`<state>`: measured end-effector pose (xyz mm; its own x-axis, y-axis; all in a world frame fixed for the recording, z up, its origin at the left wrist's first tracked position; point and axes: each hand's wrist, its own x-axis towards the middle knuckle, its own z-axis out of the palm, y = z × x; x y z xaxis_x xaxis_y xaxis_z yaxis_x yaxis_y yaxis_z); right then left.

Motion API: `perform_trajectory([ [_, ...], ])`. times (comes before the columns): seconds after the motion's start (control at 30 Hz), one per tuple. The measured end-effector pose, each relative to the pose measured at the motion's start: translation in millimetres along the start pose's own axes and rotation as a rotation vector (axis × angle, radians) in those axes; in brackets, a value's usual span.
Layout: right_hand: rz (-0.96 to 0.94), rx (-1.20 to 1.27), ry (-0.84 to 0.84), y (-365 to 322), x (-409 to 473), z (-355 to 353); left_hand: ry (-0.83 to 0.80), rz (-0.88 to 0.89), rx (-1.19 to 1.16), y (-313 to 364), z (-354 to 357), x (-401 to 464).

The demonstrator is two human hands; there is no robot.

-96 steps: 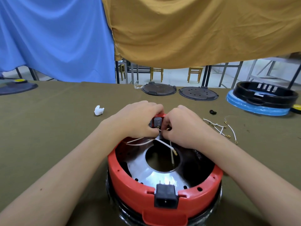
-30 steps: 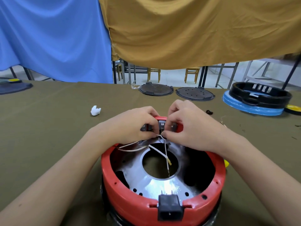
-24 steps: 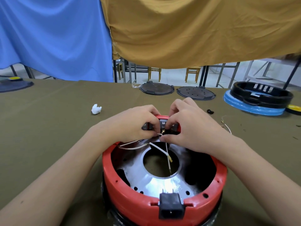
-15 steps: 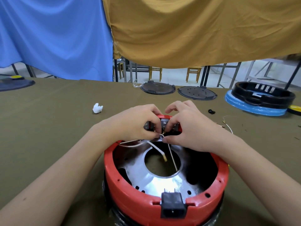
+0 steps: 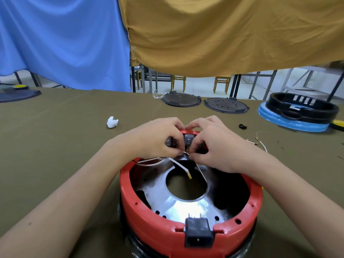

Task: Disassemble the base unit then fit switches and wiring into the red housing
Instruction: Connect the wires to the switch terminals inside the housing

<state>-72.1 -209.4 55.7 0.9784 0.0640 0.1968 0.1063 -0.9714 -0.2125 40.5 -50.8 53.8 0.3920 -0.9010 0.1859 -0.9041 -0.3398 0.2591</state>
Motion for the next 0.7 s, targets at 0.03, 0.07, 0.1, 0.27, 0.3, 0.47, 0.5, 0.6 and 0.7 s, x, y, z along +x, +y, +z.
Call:
perform_trajectory([
  [0.03, -0.004, 0.001, -0.008, 0.1, 0.1, 0.0, -0.001, 0.001, 0.001, 0.2, -0.3, -0.1],
  [0.07, -0.006, 0.002, -0.013, 0.0, 0.3, -0.2, -0.003, 0.001, -0.001, 0.4, -0.8, -0.2],
  [0.1, -0.008, 0.008, -0.017, -0.3, 0.3, -0.6, -0.003, 0.001, -0.004, 0.6, -1.2, -0.5],
  [0.27, -0.018, 0.029, -0.023, 0.5, -0.5, -2.1, 0.000, -0.001, -0.016, 1.0, -2.5, -1.4],
  [0.3, -0.019, 0.031, -0.019, 0.9, -0.4, -2.1, 0.001, -0.002, -0.018, 0.9, -2.5, -1.3],
  [0.47, -0.003, 0.024, -0.030, 2.3, 1.1, -0.8, 0.006, -0.010, -0.010, 0.4, -1.5, -0.3],
  [0.5, 0.004, 0.021, -0.032, 2.6, 1.7, -0.5, 0.006, -0.010, -0.009, 0.3, -1.1, 0.0],
  [0.6, 0.017, 0.014, -0.029, 4.2, 3.0, 0.7, 0.008, -0.006, -0.004, 0.0, -0.6, 0.4],
  [0.7, 0.025, 0.008, -0.012, 4.8, 3.0, 2.0, 0.008, -0.011, -0.004, 0.0, -0.2, 0.8],
])
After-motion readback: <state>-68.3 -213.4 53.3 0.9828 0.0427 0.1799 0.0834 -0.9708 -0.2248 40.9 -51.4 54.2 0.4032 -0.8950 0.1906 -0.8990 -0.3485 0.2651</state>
